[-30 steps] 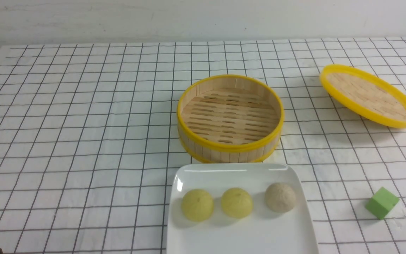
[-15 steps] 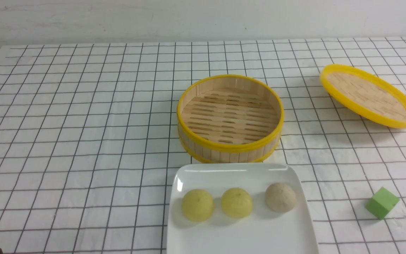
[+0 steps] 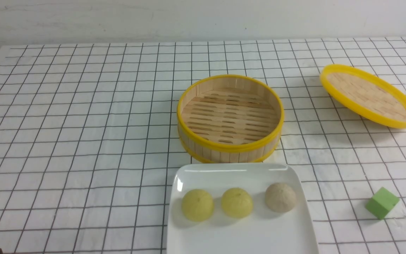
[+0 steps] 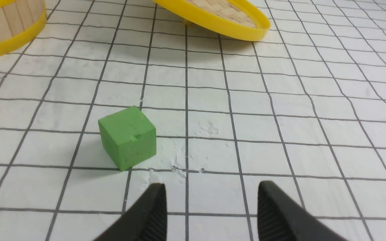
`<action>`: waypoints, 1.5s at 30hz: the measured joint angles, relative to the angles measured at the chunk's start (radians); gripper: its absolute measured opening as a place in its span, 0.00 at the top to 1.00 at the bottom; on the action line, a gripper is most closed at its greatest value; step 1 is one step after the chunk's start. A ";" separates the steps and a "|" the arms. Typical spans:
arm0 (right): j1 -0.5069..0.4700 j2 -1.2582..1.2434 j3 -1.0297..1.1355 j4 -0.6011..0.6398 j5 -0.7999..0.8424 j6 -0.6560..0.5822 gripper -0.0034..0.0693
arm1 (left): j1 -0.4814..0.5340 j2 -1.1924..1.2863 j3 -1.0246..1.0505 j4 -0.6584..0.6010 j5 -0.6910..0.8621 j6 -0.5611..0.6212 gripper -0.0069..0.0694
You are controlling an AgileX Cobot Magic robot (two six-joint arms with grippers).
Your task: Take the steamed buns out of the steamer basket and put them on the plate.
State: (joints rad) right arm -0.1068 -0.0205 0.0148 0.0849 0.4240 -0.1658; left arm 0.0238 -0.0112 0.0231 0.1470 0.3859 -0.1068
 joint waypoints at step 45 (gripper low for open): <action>-0.002 0.000 0.000 0.052 -0.005 0.071 0.43 | 0.000 0.000 0.000 0.000 0.000 0.000 0.54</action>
State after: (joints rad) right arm -0.1091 -0.0205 0.0148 0.1366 0.4186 -0.0950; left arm 0.0238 -0.0112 0.0231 0.1470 0.3859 -0.1068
